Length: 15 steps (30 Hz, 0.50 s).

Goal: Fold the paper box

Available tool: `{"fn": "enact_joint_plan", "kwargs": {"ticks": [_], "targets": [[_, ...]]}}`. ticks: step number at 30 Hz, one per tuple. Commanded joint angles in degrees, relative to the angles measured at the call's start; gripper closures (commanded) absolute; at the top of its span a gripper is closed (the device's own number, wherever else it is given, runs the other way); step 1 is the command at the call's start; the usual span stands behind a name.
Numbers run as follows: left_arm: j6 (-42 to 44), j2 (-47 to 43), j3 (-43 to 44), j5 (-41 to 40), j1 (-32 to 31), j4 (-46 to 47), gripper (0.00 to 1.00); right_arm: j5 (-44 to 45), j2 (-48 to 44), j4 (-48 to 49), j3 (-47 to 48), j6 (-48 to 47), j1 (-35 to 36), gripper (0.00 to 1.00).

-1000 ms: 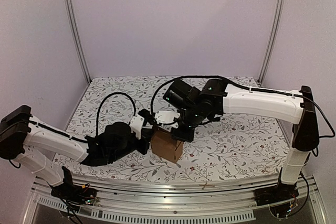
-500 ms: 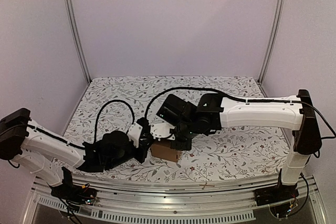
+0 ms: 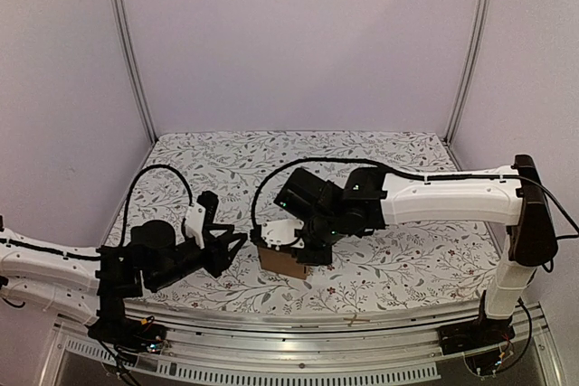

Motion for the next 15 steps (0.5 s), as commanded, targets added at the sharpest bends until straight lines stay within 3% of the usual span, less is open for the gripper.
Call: {"fn": "enact_joint_plan", "kwargs": {"ticks": [1, 7, 15], "targets": [[-6.0, 1.77, 4.0, 1.45, 6.62, -7.77, 0.59, -5.53, 0.16, -3.03, -2.06, 0.22, -0.33, 0.71], [-3.13, 12.89, 13.2, 7.42, 8.98, -8.79, 0.59, -12.86, 1.06, -3.12, -2.32, 0.94, -4.01, 0.68], [-3.63, 24.58, 16.75, 9.9, 9.38, -9.1, 0.6, -12.52, -1.57, -2.9, -2.54, 0.83, -4.5, 0.66]]}}
